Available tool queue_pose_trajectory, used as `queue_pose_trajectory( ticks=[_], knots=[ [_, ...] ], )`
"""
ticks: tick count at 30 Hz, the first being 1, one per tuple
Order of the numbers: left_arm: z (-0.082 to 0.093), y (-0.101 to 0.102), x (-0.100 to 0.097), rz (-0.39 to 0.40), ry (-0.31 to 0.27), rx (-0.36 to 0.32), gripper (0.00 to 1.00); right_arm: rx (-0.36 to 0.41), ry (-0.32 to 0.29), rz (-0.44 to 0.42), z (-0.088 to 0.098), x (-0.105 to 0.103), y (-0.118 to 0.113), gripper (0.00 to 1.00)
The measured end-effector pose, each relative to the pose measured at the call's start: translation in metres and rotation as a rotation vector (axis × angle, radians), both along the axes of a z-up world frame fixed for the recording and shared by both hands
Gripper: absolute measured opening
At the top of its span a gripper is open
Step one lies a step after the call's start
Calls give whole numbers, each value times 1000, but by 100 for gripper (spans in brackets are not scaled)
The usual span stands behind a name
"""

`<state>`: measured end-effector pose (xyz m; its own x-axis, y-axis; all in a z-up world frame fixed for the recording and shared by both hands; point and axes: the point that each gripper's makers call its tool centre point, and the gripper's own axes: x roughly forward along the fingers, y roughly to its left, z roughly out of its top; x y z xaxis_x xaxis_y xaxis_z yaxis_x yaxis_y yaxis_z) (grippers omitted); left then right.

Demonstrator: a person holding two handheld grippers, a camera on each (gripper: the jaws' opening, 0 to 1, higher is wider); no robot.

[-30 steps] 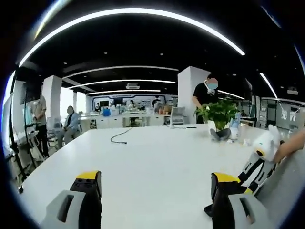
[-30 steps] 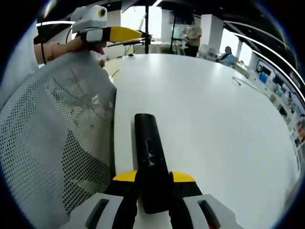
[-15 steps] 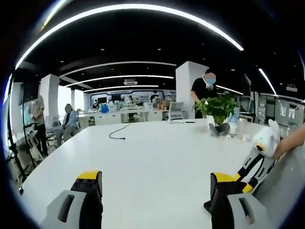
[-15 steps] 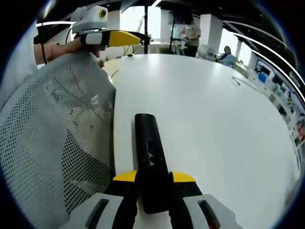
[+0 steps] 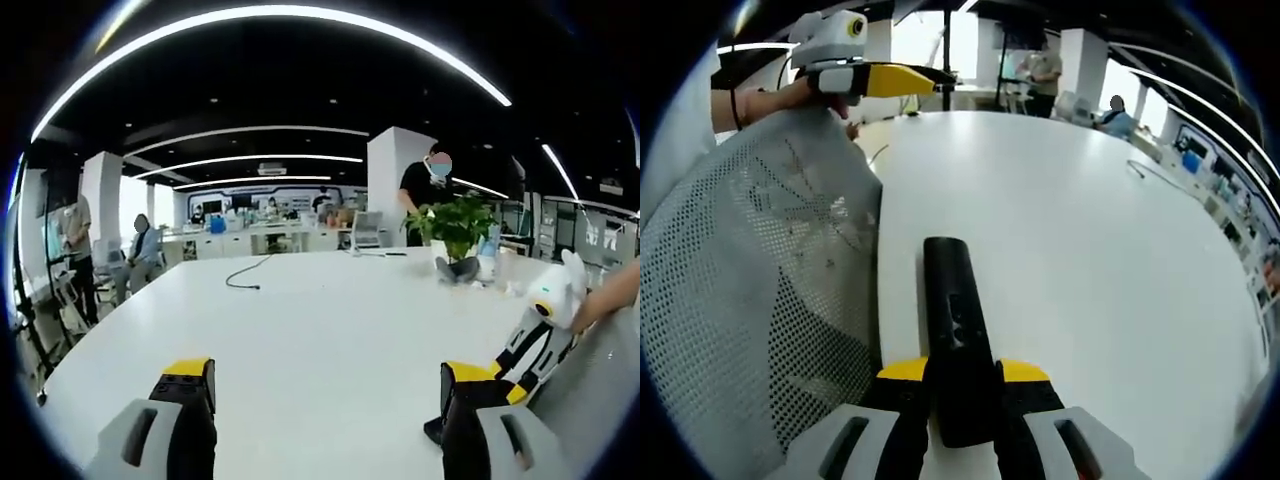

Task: Press the specified remote control buttons in sequence, fully releasing each button before pressing the next.

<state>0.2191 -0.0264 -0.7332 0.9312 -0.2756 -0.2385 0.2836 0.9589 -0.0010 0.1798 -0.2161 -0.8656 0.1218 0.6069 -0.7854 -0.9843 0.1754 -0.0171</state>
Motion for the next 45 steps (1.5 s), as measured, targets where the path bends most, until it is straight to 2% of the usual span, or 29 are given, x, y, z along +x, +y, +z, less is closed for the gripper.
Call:
queue_pose_trajectory(
  ticks=[6, 9, 13, 45],
  knots=[
    [0, 1, 0, 0, 2, -6, 97, -22, 19, 17, 1, 4, -1, 21],
    [0, 1, 0, -1, 4, -6, 97, -62, 2, 22, 0, 13, -6, 21],
    [-1, 0, -1, -3, 6, -8, 96, -74, 1, 27, -1, 25, -10, 21],
    [-3, 6, -1, 19, 13, -16, 95, -131, 19, 28, -1, 120, -13, 21]
  ],
)
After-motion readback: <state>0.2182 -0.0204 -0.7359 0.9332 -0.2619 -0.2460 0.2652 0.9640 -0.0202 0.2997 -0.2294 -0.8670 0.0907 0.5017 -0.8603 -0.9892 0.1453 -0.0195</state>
